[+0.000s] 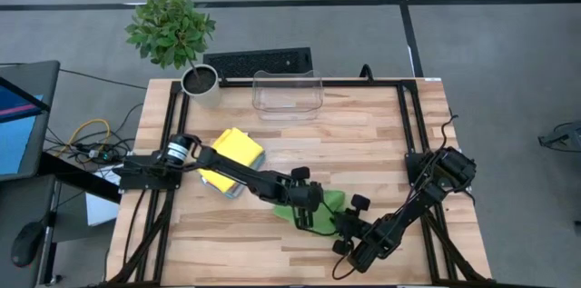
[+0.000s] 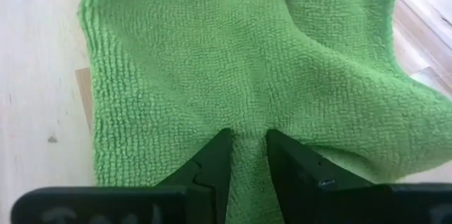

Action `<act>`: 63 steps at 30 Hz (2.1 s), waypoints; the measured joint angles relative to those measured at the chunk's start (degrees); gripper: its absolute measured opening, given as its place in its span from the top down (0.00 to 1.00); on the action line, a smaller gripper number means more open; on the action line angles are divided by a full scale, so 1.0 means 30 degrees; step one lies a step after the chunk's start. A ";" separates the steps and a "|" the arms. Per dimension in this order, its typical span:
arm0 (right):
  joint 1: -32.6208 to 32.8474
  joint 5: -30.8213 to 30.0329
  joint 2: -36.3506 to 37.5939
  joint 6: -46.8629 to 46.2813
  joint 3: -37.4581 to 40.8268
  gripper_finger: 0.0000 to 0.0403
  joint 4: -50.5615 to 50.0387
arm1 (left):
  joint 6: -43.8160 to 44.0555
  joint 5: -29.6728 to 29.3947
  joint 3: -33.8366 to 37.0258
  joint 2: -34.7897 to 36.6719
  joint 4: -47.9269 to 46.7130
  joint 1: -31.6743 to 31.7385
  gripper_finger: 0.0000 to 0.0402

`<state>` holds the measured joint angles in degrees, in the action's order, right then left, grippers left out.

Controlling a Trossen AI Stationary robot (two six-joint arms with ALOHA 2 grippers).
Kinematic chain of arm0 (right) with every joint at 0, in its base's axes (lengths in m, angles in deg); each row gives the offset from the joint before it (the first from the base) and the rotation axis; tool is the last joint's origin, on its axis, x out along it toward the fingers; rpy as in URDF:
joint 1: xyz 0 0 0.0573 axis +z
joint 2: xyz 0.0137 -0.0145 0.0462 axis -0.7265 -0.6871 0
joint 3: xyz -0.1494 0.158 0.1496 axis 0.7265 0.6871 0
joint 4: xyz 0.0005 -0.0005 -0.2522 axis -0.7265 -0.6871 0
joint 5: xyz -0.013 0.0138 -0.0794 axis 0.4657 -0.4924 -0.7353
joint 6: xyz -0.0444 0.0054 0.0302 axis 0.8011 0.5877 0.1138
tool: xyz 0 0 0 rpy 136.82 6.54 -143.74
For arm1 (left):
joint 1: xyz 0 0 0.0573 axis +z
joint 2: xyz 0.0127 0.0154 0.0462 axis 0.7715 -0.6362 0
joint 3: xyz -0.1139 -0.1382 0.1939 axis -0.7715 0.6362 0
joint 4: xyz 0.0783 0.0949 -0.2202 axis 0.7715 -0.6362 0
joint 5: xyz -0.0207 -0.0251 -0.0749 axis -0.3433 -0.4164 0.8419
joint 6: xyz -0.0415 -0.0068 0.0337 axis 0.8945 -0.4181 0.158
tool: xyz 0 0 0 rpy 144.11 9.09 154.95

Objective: Fold microfiber towels
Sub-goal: Fold the green microfiber cloth

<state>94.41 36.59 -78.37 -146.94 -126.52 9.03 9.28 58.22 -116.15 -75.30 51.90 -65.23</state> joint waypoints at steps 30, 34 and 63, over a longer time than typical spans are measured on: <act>0.0022 0.0048 0.0000 0.0012 0.0000 0.70 0.0109 | 0.2663 -0.4952 0.0009 0.1872 0.0285 -0.2746 0.61; 0.0022 0.0044 0.0000 0.0087 0.0000 0.70 0.0109 | 0.0649 -0.4265 0.1260 0.1370 0.6089 -0.3817 0.72; 0.0440 -0.4853 0.1603 -0.3359 0.1007 0.75 -0.2922 | 0.4158 -0.6265 0.1667 -0.1628 0.3299 -0.4190 0.97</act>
<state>95.73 22.03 -73.56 -157.02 -123.49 0.26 21.75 39.42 -111.14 -80.18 61.80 -77.80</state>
